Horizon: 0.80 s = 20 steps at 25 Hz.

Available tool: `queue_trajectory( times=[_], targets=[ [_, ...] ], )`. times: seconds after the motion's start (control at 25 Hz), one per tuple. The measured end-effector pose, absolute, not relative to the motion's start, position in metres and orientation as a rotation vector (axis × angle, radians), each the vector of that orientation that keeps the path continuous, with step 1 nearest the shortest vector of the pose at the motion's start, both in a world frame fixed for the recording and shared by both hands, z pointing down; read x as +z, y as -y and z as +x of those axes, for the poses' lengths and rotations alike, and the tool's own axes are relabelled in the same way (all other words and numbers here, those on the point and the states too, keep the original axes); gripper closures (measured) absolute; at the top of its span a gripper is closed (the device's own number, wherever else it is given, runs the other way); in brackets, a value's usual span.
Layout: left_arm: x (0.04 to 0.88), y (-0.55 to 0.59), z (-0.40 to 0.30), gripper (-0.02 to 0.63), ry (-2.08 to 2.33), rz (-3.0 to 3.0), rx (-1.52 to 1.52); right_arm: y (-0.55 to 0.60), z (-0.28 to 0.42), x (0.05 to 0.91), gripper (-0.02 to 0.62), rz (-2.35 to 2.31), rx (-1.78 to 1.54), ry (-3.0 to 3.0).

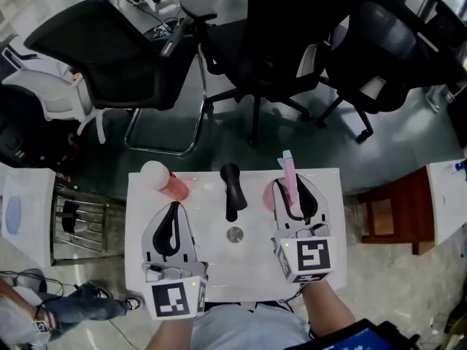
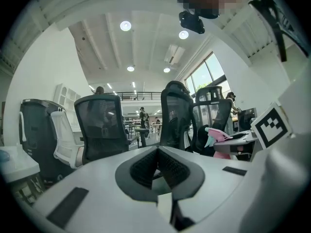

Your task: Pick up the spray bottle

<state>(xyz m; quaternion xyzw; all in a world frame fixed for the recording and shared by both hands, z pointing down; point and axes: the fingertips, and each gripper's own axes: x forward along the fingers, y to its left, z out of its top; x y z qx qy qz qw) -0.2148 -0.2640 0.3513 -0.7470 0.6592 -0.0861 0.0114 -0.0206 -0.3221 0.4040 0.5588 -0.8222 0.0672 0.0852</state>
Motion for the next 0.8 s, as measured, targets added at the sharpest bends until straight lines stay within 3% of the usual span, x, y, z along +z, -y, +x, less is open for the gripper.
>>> queue_trajectory(
  times=[0.8],
  targets=[
    [0.315, 0.205, -0.142, 0.591, -1.968, -2.344, -0.144, 0.244, 0.021, 0.324, 0.442, 1.641, 0.035, 2.578]
  ],
)
